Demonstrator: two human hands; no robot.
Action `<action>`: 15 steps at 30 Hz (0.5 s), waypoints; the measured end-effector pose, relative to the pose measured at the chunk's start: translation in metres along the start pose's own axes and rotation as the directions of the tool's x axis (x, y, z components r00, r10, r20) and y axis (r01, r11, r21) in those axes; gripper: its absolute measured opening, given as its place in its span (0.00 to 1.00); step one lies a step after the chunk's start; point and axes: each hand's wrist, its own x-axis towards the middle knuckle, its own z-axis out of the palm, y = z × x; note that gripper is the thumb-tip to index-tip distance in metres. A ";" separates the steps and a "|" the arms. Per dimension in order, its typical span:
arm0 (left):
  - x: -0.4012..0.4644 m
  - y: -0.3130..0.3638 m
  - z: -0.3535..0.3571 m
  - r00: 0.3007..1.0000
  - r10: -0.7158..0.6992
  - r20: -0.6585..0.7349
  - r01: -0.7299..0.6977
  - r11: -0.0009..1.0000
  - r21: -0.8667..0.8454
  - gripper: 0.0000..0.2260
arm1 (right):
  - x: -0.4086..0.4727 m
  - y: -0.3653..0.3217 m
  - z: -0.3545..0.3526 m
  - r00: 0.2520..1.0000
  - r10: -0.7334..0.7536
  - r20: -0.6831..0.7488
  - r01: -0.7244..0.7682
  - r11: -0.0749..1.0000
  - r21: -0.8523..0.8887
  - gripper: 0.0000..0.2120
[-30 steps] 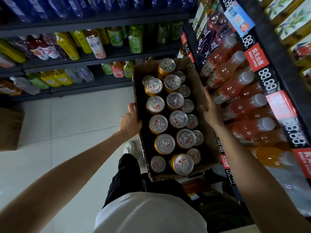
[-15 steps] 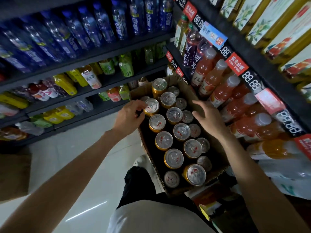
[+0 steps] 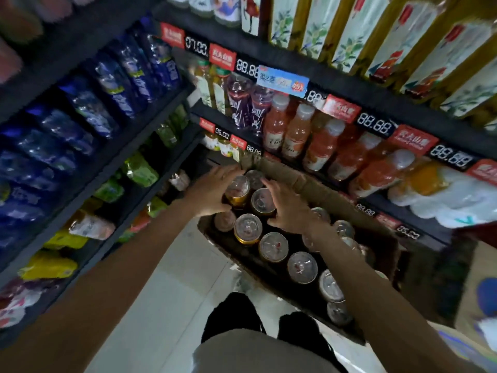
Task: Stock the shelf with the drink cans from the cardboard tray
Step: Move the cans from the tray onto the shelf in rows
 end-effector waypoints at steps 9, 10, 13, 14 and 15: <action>0.014 -0.014 0.006 0.980 0.135 -0.144 -0.149 0.984 -0.093 0.32 | 0.002 -0.015 0.008 0.947 0.214 -0.238 -0.184 0.972 0.144 0.37; 0.012 -0.014 0.001 0.982 0.113 -0.151 -0.143 0.967 -0.209 0.32 | 0.000 -0.017 0.000 0.925 0.241 -0.295 -0.181 0.959 0.217 0.37; 0.006 -0.008 -0.026 0.988 0.009 -0.157 -0.106 0.777 -0.621 0.32 | -0.013 -0.025 -0.034 0.845 0.328 -0.423 -0.116 0.884 0.454 0.36; 0.004 -0.005 -0.039 0.987 -0.020 -0.158 -0.103 0.673 -0.733 0.33 | -0.019 -0.030 -0.046 0.822 0.378 -0.427 -0.082 0.819 0.568 0.36; 0.002 -0.001 -0.052 0.986 -0.050 -0.160 -0.104 0.568 -0.816 0.33 | -0.026 -0.034 -0.058 0.802 0.428 -0.417 -0.051 0.744 0.666 0.35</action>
